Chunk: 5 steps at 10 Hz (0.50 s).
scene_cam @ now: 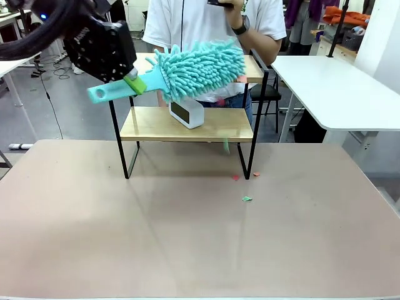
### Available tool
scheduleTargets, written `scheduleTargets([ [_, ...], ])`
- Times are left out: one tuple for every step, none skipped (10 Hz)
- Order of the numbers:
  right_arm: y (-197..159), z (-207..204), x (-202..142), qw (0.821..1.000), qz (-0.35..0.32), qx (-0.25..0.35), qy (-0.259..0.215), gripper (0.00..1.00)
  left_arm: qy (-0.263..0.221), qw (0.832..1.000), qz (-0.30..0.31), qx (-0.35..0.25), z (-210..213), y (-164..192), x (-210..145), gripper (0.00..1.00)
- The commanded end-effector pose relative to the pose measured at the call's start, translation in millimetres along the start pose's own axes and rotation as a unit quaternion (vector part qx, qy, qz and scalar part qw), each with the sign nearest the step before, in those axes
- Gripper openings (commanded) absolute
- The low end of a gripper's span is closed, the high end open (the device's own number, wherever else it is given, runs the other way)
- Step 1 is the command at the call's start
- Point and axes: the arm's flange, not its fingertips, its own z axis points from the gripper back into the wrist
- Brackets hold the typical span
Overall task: Clean the shelf.
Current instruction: Clean the remaining tier of the Shelf with the Duster once objects are removed.
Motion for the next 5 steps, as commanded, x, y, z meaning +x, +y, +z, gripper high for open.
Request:
scheduleTargets([
  [-1,1,-1,1.000,0.013,0.000,0.003,1.00,0.074,0.991,-0.086,-0.069,22,10,-9,0.12],
  [-1,1,-1,1.000,0.013,0.000,0.003,1.00,0.089,0.986,-0.110,-0.088,26,10,-13,0.12],
  [-1,1,-1,1.000,0.013,0.000,0.003,1.00,0.098,0.982,-0.123,-0.103,29,10,-15,0.12],
  [-1,1,-1,1.000,0.013,0.000,0.003,1.00,0.103,0.979,-0.131,-0.119,32,9,-16,0.12],
  [-1,1,-1,1.000,0.013,0.000,0.003,1.00,0.098,0.980,-0.130,-0.112,33,10,-17,0.12],
])
